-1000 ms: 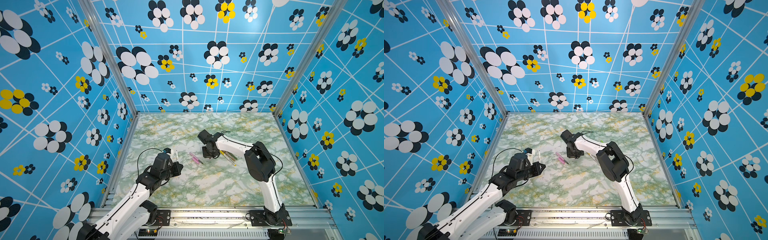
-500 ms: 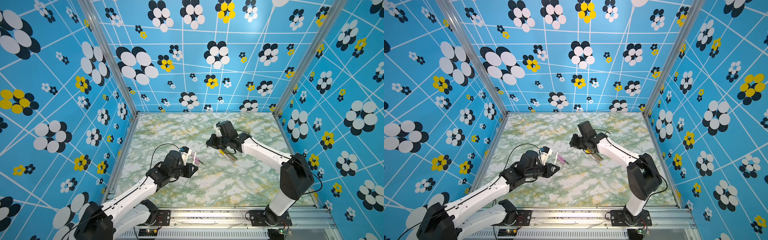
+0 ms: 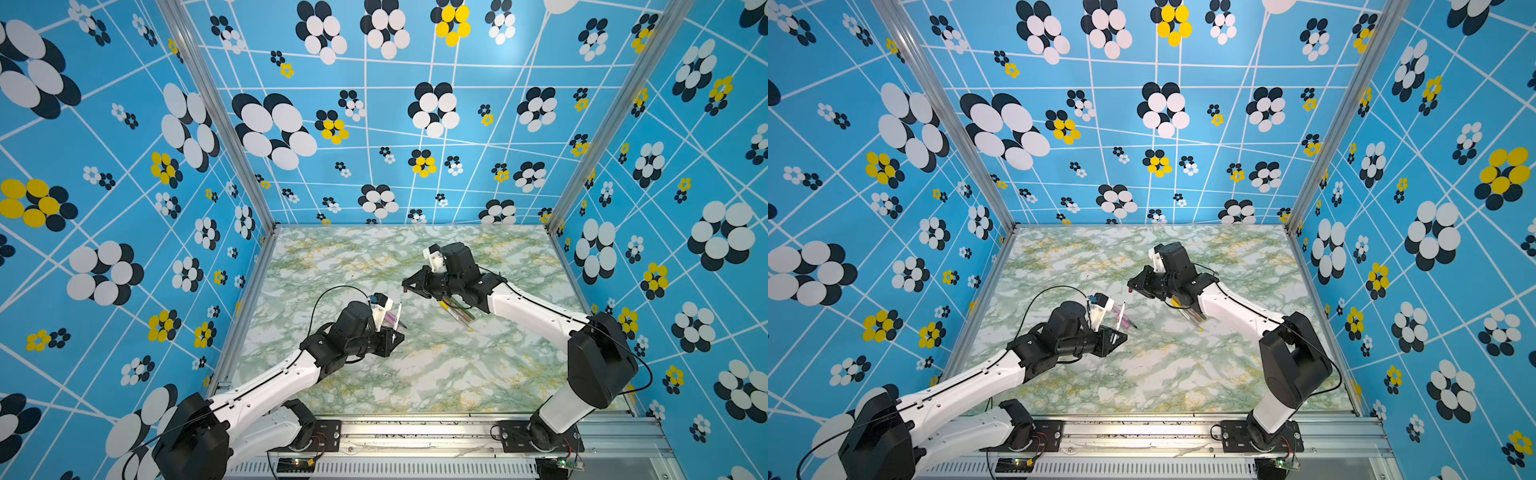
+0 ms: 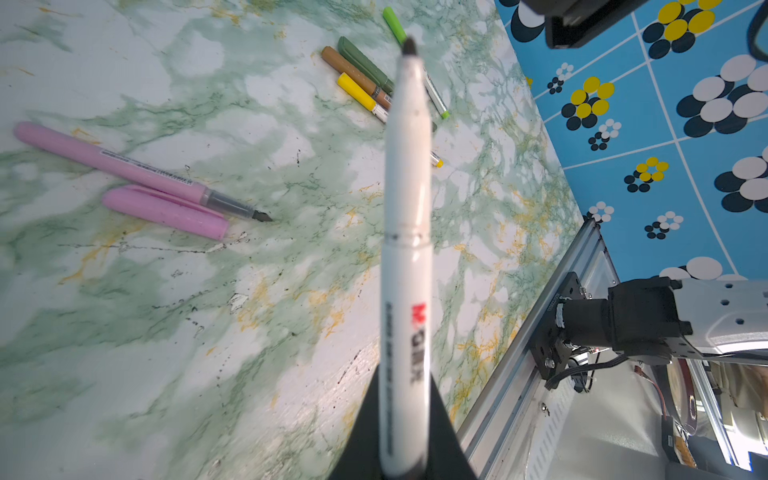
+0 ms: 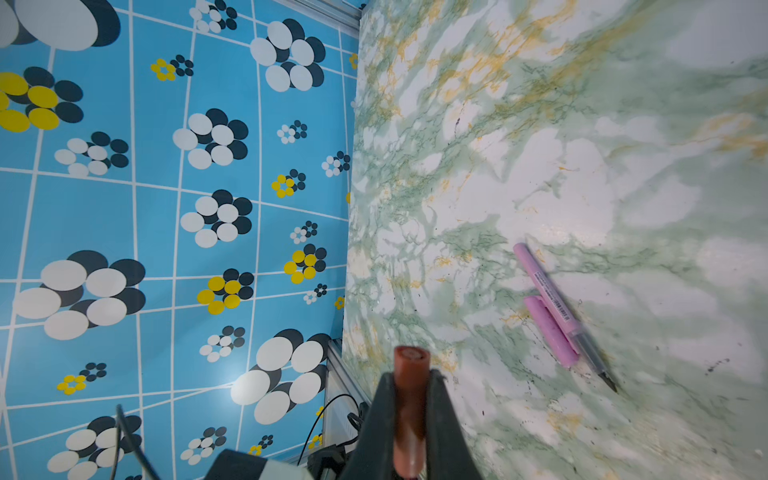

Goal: Insert the pens into the pen caps
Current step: 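Lift the red cap and carry it toward the pen tip in the left gripper, then push the red cap onto the white pen tip while the left gripper holds the pen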

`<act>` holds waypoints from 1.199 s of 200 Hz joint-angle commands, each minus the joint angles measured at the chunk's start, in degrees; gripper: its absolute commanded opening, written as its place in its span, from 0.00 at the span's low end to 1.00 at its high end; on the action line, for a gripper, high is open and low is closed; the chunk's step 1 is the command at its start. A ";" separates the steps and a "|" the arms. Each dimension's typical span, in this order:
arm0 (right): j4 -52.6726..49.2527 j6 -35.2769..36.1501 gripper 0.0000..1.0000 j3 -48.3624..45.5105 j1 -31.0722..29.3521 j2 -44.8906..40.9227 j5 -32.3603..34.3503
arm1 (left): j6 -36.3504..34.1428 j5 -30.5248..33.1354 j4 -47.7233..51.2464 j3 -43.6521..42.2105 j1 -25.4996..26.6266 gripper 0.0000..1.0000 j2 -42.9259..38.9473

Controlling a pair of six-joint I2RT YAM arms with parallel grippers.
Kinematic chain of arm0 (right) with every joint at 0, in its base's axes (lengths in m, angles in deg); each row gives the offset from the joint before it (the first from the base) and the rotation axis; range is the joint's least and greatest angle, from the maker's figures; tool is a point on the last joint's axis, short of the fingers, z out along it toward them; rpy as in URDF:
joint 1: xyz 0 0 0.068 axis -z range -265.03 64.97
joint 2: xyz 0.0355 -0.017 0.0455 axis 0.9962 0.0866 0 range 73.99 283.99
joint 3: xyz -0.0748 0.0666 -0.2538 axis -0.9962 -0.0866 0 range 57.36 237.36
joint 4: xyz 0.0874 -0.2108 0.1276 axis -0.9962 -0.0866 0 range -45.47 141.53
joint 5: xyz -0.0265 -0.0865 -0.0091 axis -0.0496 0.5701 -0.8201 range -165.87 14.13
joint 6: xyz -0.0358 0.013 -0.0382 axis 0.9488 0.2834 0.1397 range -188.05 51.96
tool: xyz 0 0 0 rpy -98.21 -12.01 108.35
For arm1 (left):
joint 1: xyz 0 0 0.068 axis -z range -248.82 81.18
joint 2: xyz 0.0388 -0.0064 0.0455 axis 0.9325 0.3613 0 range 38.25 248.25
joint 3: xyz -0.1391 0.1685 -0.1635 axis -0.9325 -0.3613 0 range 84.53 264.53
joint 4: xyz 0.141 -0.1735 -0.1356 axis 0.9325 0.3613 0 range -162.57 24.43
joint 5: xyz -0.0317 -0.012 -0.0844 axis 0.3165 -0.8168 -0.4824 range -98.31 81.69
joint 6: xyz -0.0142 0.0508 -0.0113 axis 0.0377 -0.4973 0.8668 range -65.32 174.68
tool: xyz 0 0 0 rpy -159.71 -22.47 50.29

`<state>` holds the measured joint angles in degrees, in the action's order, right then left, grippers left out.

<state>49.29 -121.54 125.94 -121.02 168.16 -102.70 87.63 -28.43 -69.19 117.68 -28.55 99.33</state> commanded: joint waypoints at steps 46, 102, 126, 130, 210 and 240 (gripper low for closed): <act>1.36 -0.82 0.00 -0.96 -1.32 -0.77 -1.44 | -0.37 1.66 -0.48 2.59 0.58 0.00 0.81; 1.79 -1.17 0.00 -0.61 -1.78 -0.62 -2.17 | -0.30 2.62 -0.21 2.53 0.55 0.00 1.16; 1.64 -1.04 0.00 -0.64 -2.19 -0.44 -2.24 | -0.18 2.95 -0.37 2.41 0.59 0.00 1.11; 1.63 -1.16 0.00 -0.78 -2.15 -0.36 -2.24 | -0.13 3.04 -0.39 2.41 0.60 0.00 1.14; 1.63 -0.99 0.00 -0.79 -3.30 -0.34 -2.70 | 0.29 3.99 -0.69 1.97 0.60 0.00 0.82; 1.45 -0.91 0.00 -1.16 -3.47 -0.56 -2.61 | 0.70 4.79 -0.65 1.71 0.60 0.00 0.45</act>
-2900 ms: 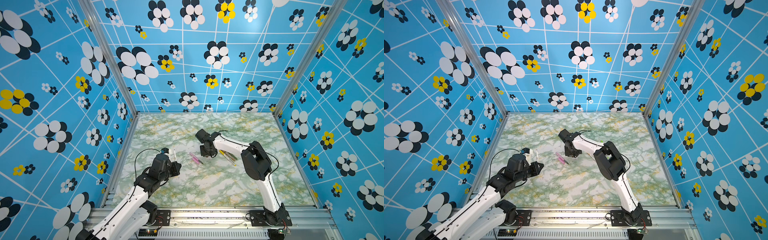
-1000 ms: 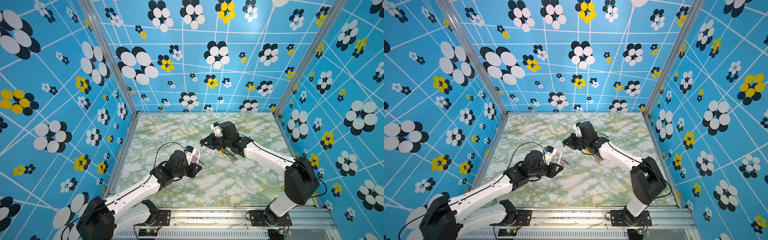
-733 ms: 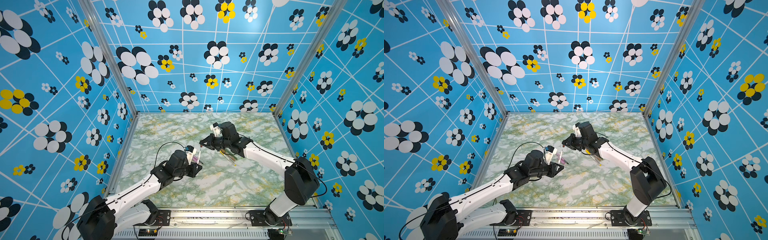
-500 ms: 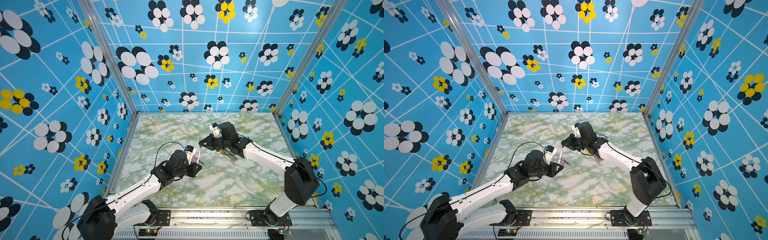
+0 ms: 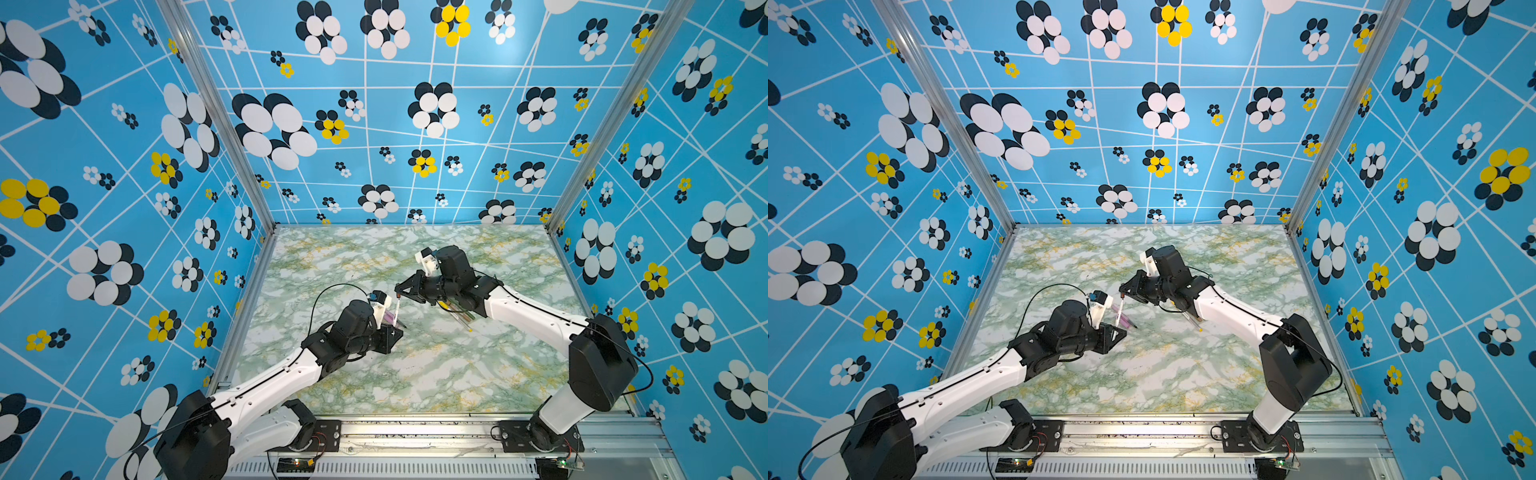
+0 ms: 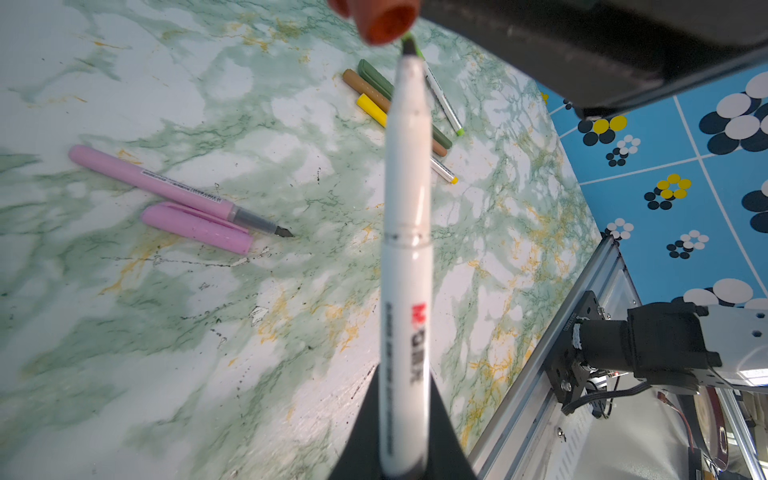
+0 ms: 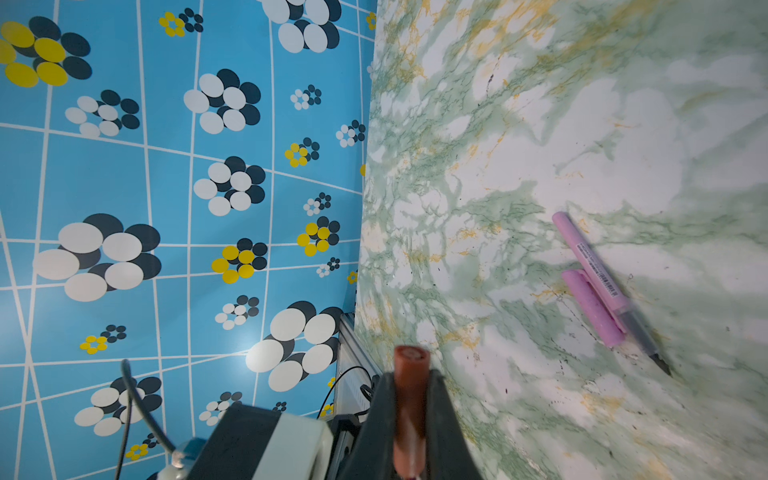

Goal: Insert the pens into the pen caps
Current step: 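Push the red cap onto the white pen tip while the left gripper holds the pen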

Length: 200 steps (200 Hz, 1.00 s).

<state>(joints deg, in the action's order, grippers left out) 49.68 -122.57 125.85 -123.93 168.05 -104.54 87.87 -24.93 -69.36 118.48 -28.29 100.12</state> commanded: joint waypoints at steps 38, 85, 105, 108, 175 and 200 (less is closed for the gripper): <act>0.88 0.90 0.00 -1.16 -0.99 -0.65 -0.35 | 1.10 2.25 -0.58 0.43 0.24 0.00 -0.90; 0.90 1.76 0.00 -1.04 -1.88 -0.69 -0.09 | 1.90 3.47 -1.16 0.41 0.24 0.00 -1.39; 0.84 3.01 0.00 -1.17 -2.79 -0.90 0.52 | 2.41 3.97 -1.99 0.43 0.23 0.00 -1.40; 0.94 3.16 0.00 -1.24 -2.91 -0.92 0.67 | 2.55 4.13 -2.24 0.53 0.24 0.00 -1.38; 4.45 4.75 0.00 -4.81 -5.55 -2.22 3.11 | 4.07 6.75 -7.67 2.85 0.24 0.00 -2.06; 3.96 5.26 0.00 -5.08 -5.75 -1.73 2.70 | 2.21 6.27 -8.23 5.09 0.16 0.00 -0.77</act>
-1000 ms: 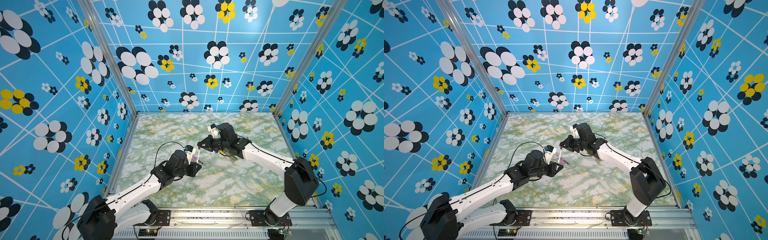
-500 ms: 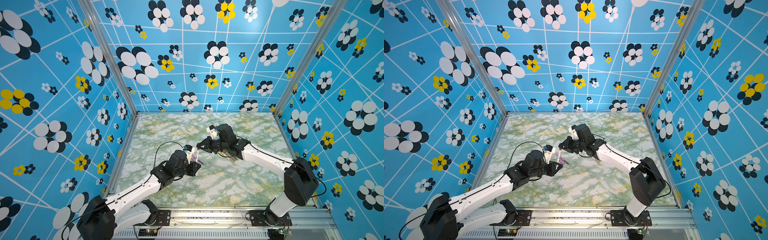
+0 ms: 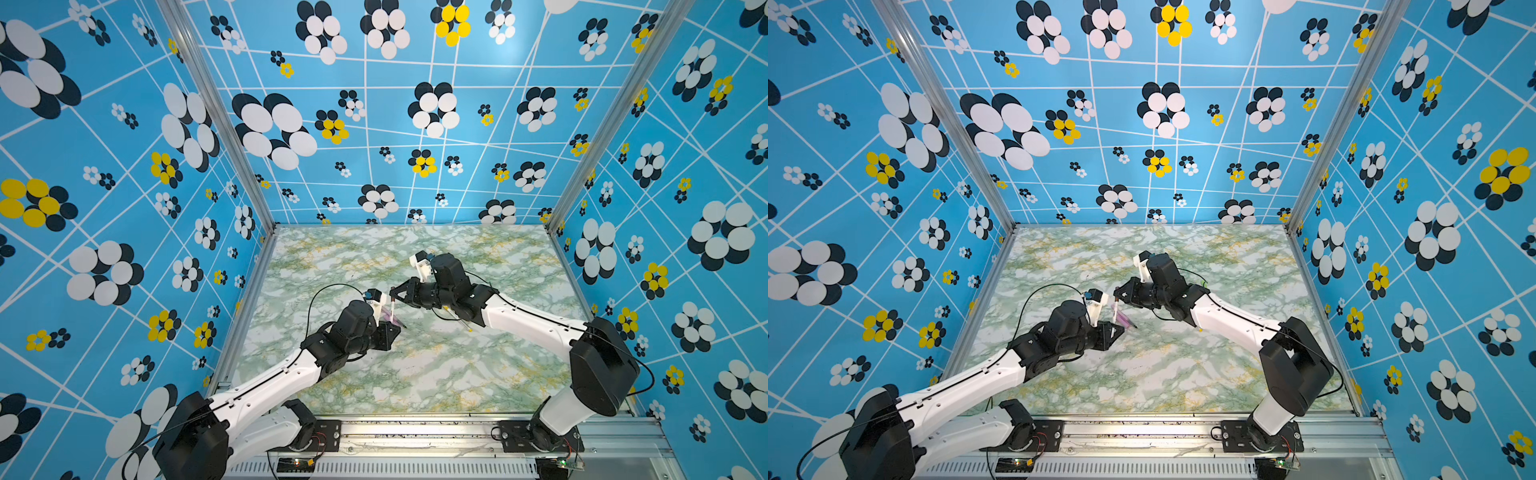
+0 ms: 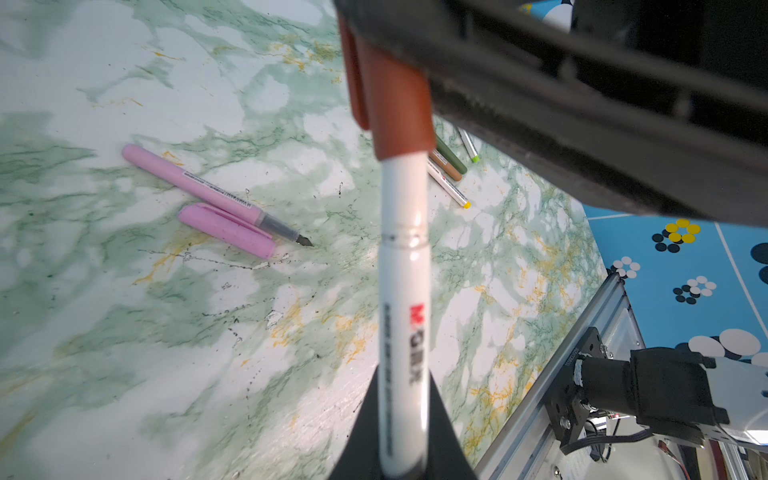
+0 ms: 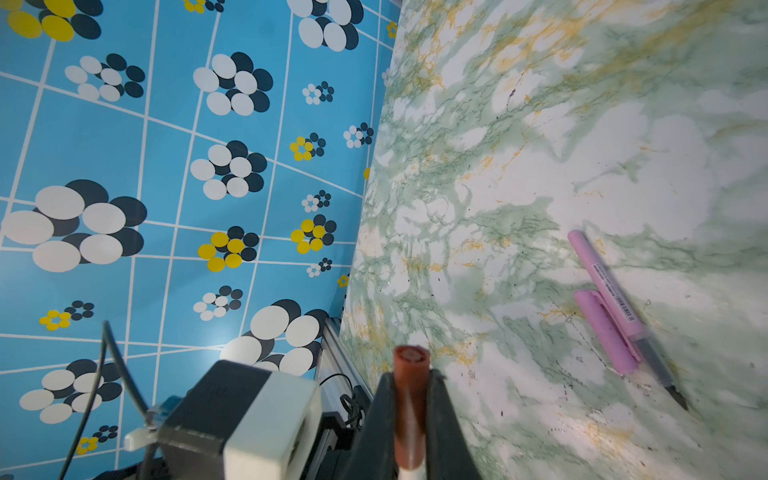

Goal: Insert the pens into the pen caps
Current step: 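Push the red cap onto the white pen tip while the left gripper holds the pen, then press the red cap further down the pen with the right gripper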

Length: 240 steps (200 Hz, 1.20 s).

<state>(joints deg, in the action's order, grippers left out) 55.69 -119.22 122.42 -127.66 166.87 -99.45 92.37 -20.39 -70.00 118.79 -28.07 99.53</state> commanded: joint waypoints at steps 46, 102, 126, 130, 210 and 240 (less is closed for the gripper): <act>-3.48 2.81 0.00 -2.11 -2.19 0.72 -4.62 | -6.73 -0.09 -8.98 9.23 -0.42 0.00 2.56; -5.36 4.71 0.00 -3.11 -2.28 1.25 -5.60 | -10.83 -2.88 -7.99 14.25 -2.58 0.00 4.29; -4.19 4.08 0.00 -4.19 -2.69 1.51 -5.26 | -11.85 -4.03 -7.65 15.96 -3.30 0.00 4.71; -4.17 4.02 0.00 -4.30 -2.75 1.51 -5.19 | -12.04 -4.19 -7.59 16.14 -3.40 0.00 4.73; -1.86 2.75 0.00 -5.79 -5.28 2.66 -5.20 | -12.61 -5.64 -7.65 16.87 -5.29 0.00 4.48; -1.34 2.44 0.00 -6.13 -5.84 2.73 -5.50 | -11.97 -7.13 -8.25 17.86 -7.20 0.00 5.01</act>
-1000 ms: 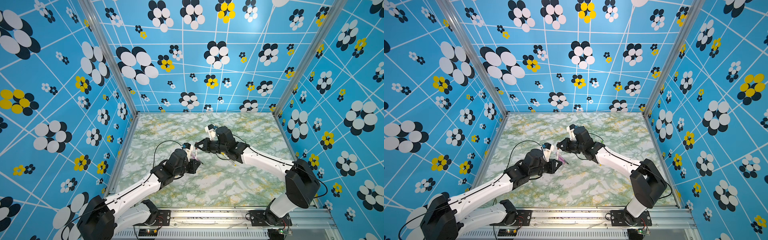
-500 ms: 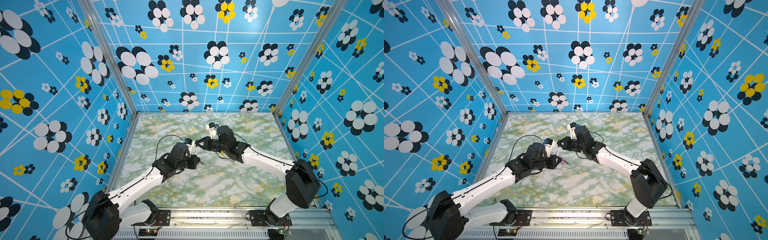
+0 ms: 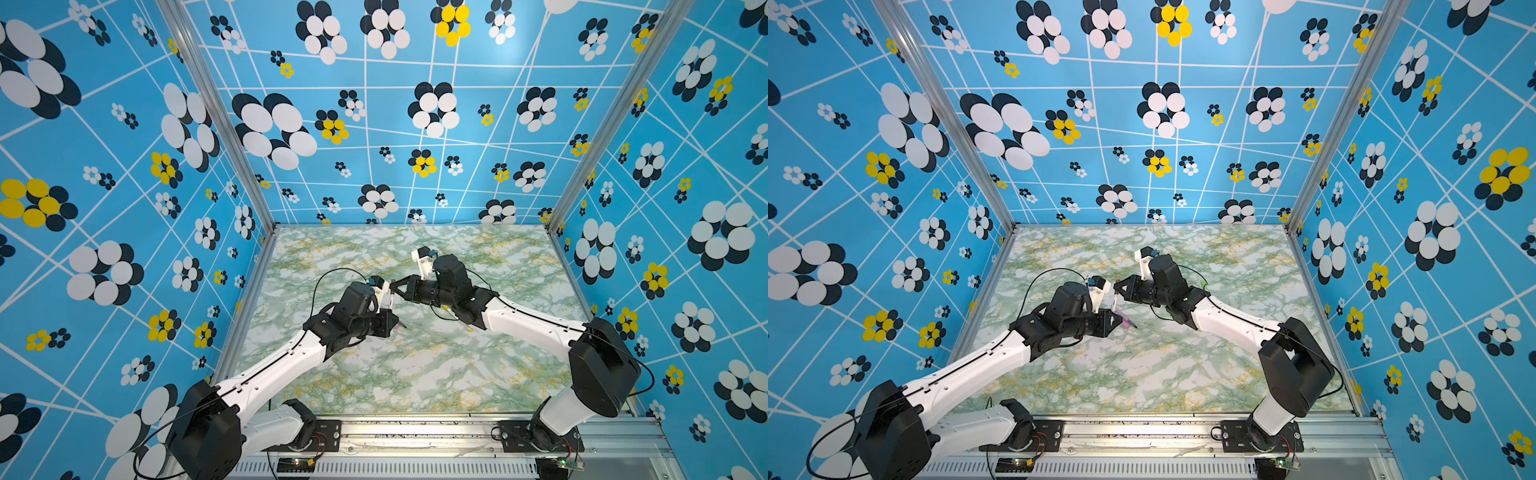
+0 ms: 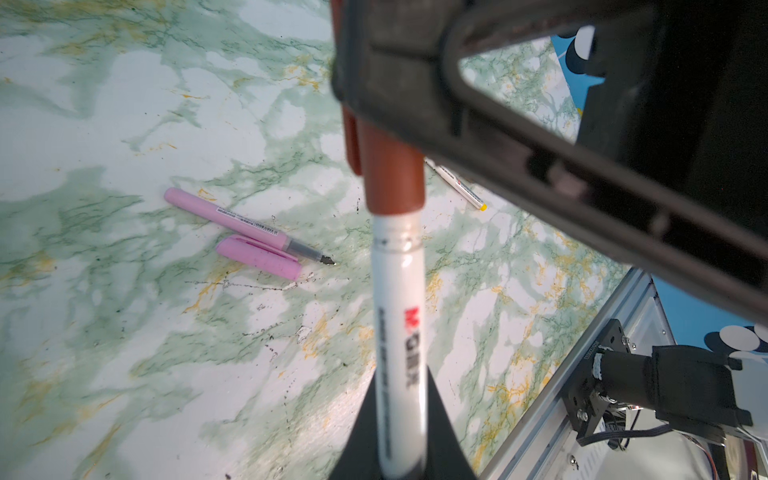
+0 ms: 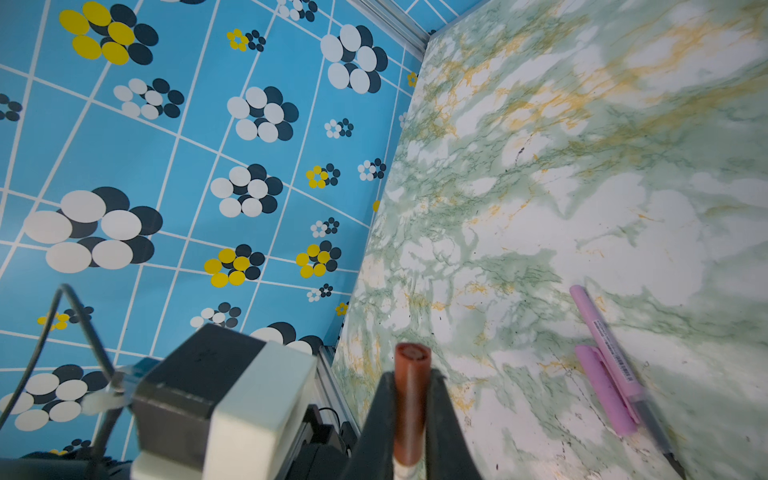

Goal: Insert the pens into the pen caps
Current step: 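Press the red cap further down the pen with the right gripper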

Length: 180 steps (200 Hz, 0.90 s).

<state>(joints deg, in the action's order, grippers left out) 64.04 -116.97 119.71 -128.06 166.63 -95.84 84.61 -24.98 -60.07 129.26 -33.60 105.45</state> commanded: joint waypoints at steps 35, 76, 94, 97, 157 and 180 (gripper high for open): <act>-8.93 -0.08 0.00 -3.42 -6.67 4.02 -9.82 | -4.05 -3.94 -19.11 9.72 -2.44 0.00 0.91; -8.80 -0.12 0.00 -3.70 -6.81 3.79 -9.92 | -3.89 -4.43 -19.74 11.32 -2.45 0.00 2.41; -8.91 0.06 0.00 -3.82 -6.81 3.67 -9.83 | -3.88 -4.25 -19.65 11.29 -2.53 0.00 2.43; -8.91 0.06 0.00 -3.86 -6.81 3.61 -9.83 | -3.85 -4.25 -19.66 11.34 -2.56 0.00 2.46; -9.64 0.00 0.00 -3.42 -3.70 0.94 -8.02 | -2.45 -4.77 -19.33 7.98 -2.37 0.00 1.54; -10.42 0.50 0.00 -1.51 -0.51 -1.58 -7.46 | -0.32 -4.97 -20.45 3.62 -1.62 0.00 0.73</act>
<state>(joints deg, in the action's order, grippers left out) 65.70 -118.02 119.62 -128.04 166.14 -93.94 85.07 -27.88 -60.71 133.19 -35.81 108.91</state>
